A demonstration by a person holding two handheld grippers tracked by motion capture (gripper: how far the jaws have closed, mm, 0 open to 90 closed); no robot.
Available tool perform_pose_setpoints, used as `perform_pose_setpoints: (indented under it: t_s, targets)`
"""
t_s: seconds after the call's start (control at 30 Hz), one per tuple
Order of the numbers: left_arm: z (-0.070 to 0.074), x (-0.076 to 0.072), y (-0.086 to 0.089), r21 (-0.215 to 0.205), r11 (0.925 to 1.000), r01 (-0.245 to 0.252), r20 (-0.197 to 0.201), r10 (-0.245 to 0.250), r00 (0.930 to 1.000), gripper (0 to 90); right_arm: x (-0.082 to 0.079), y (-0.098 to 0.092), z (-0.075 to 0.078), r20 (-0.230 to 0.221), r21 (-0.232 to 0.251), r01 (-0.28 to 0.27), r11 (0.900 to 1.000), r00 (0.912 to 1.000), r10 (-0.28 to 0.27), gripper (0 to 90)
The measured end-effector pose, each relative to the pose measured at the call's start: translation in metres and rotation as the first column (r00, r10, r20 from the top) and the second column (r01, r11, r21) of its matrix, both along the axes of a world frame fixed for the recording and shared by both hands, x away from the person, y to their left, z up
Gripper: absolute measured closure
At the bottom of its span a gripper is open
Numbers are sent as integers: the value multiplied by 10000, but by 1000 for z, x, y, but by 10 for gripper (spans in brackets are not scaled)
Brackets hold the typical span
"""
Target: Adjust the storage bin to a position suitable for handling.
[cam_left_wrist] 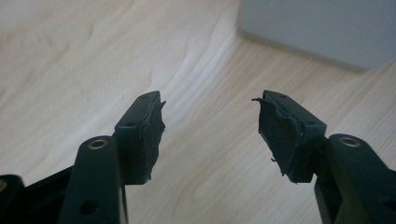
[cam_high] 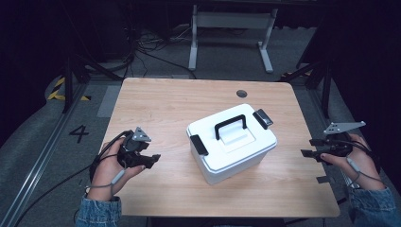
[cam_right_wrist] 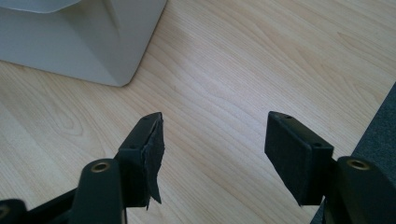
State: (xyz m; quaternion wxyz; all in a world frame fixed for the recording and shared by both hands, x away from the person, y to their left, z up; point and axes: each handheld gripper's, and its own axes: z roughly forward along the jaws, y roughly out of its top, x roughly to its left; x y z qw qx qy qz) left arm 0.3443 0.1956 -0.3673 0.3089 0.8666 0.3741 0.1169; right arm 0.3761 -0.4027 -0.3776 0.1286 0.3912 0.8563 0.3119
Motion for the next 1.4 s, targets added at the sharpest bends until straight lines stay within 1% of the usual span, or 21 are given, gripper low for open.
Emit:
perform_pose_setpoints:
  t_s: [0.03,0.1,0.13,0.2,0.23,0.27,0.3,0.4,0.47,0.53,0.6,0.67,0.73,0.8,0.83,0.9,1.07,1.17,1.27,1.33,1.4]
  targets:
    - [2,0,-1,4,9999,139,100,-139,9999,407,-1,0,0,16,0,25,10000,10000,-25,389]
    - [5,-1,-5,159,9999,-50,38,49,10000,422,-2,0,1,39,17,22,10000,10000,-22,392]
    - [7,0,-5,409,9992,-14,22,14,10000,422,-3,0,1,25,23,49,10000,10000,-50,392]
    - [12,1,-8,470,9988,-171,-287,184,9994,429,-3,0,1,22,16,62,10000,10000,-62,392]
    - [14,2,-8,263,9996,-115,-411,126,9991,443,-3,1,1,23,3,70,10000,10000,-70,393]
    - [18,3,-10,-27,10000,-50,-345,49,9994,483,-3,2,1,50,8,50,10000,10000,-50,394]
    - [18,3,-10,-27,10000,-50,-345,49,9994,502,-3,2,1,50,8,50,10000,10000,-50,394]
    - [28,5,-13,-407,9991,124,-132,-129,9998,510,-3,4,1,41,-22,51,10000,10000,-51,395]
    - [34,6,-16,-611,9979,235,-152,-245,9996,521,-4,5,0,-4,-31,37,10000,10000,-37,395]
    - [39,9,-20,-770,9962,411,-28,-414,9991,520,-5,5,-1,-35,-11,39,10000,10000,-39,395]
    - [45,12,-26,-756,9959,502,33,-501,9987,519,-5,6,-2,-44,-56,85,9999,10000,-85,395]
    - [49,14,-31,-864,9944,603,245,-583,9980,494,-6,6,-3,-36,-68,77,9999,10000,-78,395]
    - [53,17,-36,-1215,9909,582,157,-567,9983,483,-7,7,-3,-62,-35,80,10000,9999,-80,394]
    - [54,19,-38,-1229,9902,659,233,-635,9977,477,-9,6,-4,-46,-86,52,9999,10000,-52,392]
    - [57,21,-43,-1429,9871,717,213,-694,9974,477,-9,6,-4,-44,-18,62,10000,10000,-62,392]
    - [61,23,-48,-1522,9853,780,198,-759,9969,478,-11,4,-5,-62,9,67,10000,10000,-67,393]
    - [72,28,-59,-1624,9837,777,281,-741,9969,478,-13,2,-7,-105,-11,152,9999,9998,-152,402]
    - [80,32,-68,-1629,9852,535,19,-539,9985,509,-15,1,-9,-147,43,179,9998,9997,-178,399]
    - [84,36,-78,-1487,9854,826,115,-818,9966,506,-17,1,-10,-290,104,203,9997,9994,-200,398]
    - [86,40,-90,-1425,9831,1146,145,-1137,9934,497,-18,0,-12,-373,145,193,9997,9991,-187,399]
    - [87,41,-94,-1328,9831,1262,210,-1245,9920,494,-18,1,-13,-415,171,195,9997,9990,-187,398]
